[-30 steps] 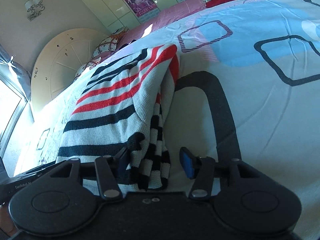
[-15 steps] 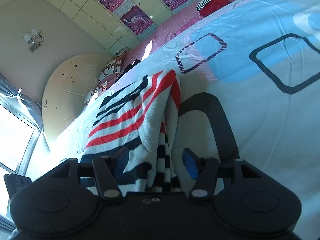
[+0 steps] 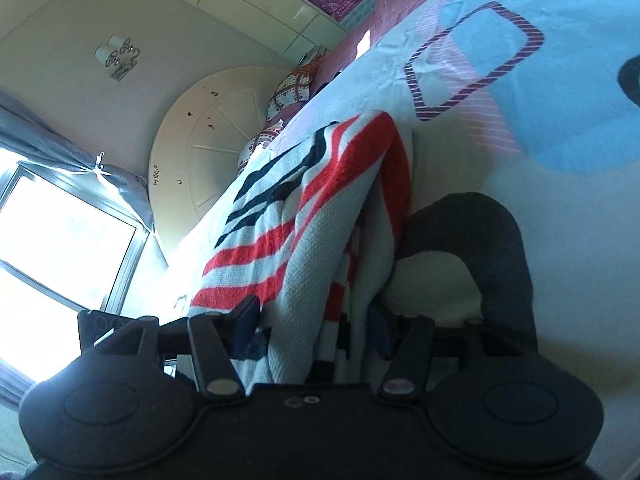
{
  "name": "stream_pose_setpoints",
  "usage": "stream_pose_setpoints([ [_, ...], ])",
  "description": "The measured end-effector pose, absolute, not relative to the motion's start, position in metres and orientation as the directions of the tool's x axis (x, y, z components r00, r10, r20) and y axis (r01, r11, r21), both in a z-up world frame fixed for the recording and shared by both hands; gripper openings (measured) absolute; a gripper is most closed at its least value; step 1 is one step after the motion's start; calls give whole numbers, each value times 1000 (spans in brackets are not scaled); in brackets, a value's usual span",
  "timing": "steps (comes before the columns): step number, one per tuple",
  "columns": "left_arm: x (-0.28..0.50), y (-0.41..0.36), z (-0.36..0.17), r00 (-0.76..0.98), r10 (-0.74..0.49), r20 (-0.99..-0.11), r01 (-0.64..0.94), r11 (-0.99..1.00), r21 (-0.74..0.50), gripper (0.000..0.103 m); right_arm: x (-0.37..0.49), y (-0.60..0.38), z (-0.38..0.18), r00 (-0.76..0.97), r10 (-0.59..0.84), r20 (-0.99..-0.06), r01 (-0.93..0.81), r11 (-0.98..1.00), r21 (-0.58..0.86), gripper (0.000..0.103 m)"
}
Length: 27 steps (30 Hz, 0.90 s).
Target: Fold small clothes
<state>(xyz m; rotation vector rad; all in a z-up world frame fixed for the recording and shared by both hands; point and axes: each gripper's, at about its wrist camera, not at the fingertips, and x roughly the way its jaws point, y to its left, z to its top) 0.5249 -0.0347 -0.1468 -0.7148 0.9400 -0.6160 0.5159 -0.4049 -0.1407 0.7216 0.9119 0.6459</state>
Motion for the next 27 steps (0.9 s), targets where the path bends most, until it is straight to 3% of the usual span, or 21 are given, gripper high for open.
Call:
stream_pose_setpoints([
  [5, 532, -35, -147, 472, -739, -481, 159, 608, -778, 74, 525, -402, -135, 415, 776, -474, -231, 594, 770, 57],
  [9, 531, -34, -149, 479, -741, -471, 171, 605, -777, 74, 526, -413, -138, 400, 786, -472, -229, 584, 778, 48],
  [17, 529, -43, -144, 513, -706, -488, 188, 648, -738, 73, 533, -401, -136, 411, 776, -478, -284, 607, 742, 47],
  [22, 521, -48, -141, 564, -658, -499, 192, 692, -696, 59, 520, -397, -133, 459, 744, -485, -285, 640, 713, 42],
  [27, 515, -41, -128, 595, -677, -433, 233, 661, -714, 51, 506, -394, -109, 496, 723, -480, -299, 662, 687, 36],
])
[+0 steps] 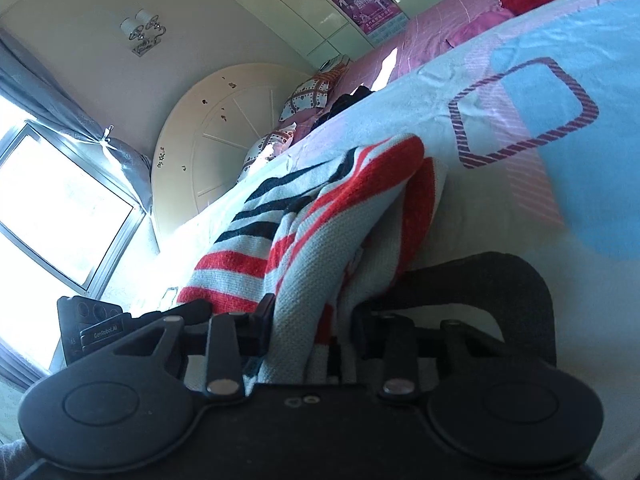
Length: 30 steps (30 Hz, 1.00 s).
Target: Fold small clothes
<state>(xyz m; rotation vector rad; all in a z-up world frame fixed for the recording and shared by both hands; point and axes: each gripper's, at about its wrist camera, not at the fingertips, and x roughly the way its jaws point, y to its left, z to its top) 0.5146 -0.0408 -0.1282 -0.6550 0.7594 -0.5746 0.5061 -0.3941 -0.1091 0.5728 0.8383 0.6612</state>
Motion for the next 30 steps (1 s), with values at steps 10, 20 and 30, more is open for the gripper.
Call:
stream_pose_setpoints([
  [10, 495, 12, -84, 606, -726, -325, 329, 600, -729, 51, 466, -349, -50, 572, 685, -452, -344, 700, 626, 35],
  [20, 461, 125, -55, 666, -672, -324, 303, 641, -705, 51, 464, -247, -30, 524, 743, -416, -433, 653, 622, 35],
  [30, 440, 226, -93, 699, -592, -402, 178, 688, -704, 51, 481, -145, -61, 407, 796, -447, -451, 601, 660, 35],
])
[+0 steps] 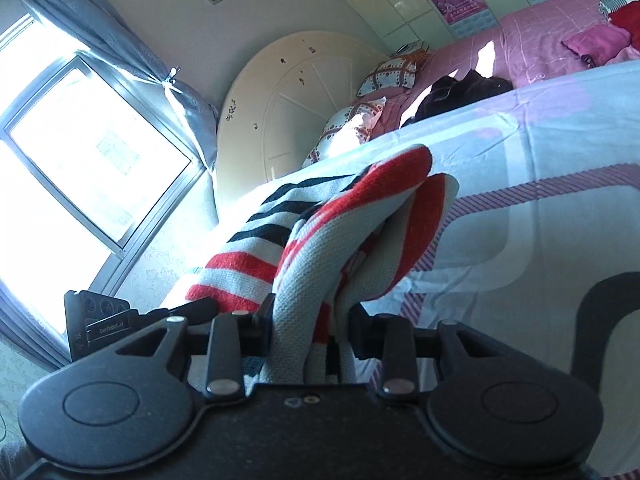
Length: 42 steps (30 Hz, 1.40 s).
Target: Fold small clothes
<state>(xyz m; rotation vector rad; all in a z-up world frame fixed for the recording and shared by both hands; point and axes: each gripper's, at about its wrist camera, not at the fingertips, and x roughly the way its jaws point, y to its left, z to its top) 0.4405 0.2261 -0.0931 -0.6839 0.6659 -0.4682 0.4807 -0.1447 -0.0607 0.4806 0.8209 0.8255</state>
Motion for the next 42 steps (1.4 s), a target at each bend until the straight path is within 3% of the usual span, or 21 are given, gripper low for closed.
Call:
stream_pose_setpoints([
  [8, 439, 271, -156, 681, -566, -464, 51, 669, -741, 51, 490, -96, -112, 329, 800, -501, -391, 598, 699, 35],
  [12, 440, 270, -175, 686, -592, -424, 58, 625, -778, 54, 489, -105, -134, 328, 803, -498, -294, 588, 754, 39],
  [16, 439, 264, -166, 685, -567, -457, 37, 654, -756, 56, 479, -113, -119, 358, 763, -538, -289, 638, 713, 49],
  [20, 418, 256, -142, 688, -515, -512, 48, 736, -675, 64, 448, -117, -89, 366, 742, -562, -335, 668, 664, 51],
  [22, 409, 254, -140, 678, -506, -534, 50, 756, -653, 64, 432, -110, -84, 344, 730, -590, -373, 683, 628, 62],
  [25, 403, 252, -148, 661, -505, -555, 26, 754, -656, 65, 421, -98, -96, 334, 645, -687, -372, 760, 533, 56],
  [35, 364, 245, -142, 716, -394, -577, 9, 831, -556, 66, 417, -99, -101, 382, 621, -684, -279, 783, 555, 57],
  [37, 354, 243, -134, 731, -358, -581, -17, 841, -541, 70, 410, -103, -92, 381, 636, -671, -267, 771, 579, 59],
  [39, 336, 242, -123, 763, -328, -557, -38, 838, -545, 90, 397, -114, -82, 384, 686, -618, -271, 724, 634, 59],
  [42, 308, 238, -105, 791, -283, -542, -62, 844, -532, 95, 370, -128, -63, 425, 690, -585, -288, 716, 636, 65],
])
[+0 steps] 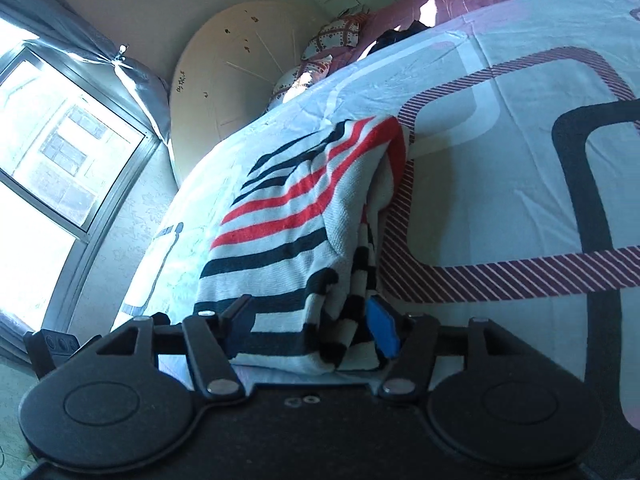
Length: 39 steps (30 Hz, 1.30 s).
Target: Fold small clothes
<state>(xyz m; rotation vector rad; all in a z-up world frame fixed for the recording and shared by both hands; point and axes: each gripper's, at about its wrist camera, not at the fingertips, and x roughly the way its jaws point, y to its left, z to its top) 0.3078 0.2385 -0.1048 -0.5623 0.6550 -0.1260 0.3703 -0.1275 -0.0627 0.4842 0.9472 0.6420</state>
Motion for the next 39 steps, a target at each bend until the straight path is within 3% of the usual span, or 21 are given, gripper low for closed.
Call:
stream_pose_setpoints([
  [4, 273, 225, -83, 804, -205, -558, -110, 871, -478, 103, 327, -140, -35, 493, 646, -582, -314, 757, 574, 94],
  [6, 256, 213, -72, 797, -179, -577, -117, 892, -438, 103, 305, -142, -21, 515, 634, -577, -338, 769, 543, 102],
  [20, 85, 117, 15, 867, -104, -488, -34, 963, -266, 103, 119, -145, 48, 729, 409, -549, -367, 911, 191, 102],
  [28, -9, 85, 52, 888, -81, -453, 13, 988, -153, 103, 37, -157, 69, 781, 368, -504, -331, 929, 166, 102],
  [39, -74, 77, 68, 912, -76, -403, 0, 983, -184, 103, -12, -144, 75, 808, 356, -470, -345, 932, 114, 102],
])
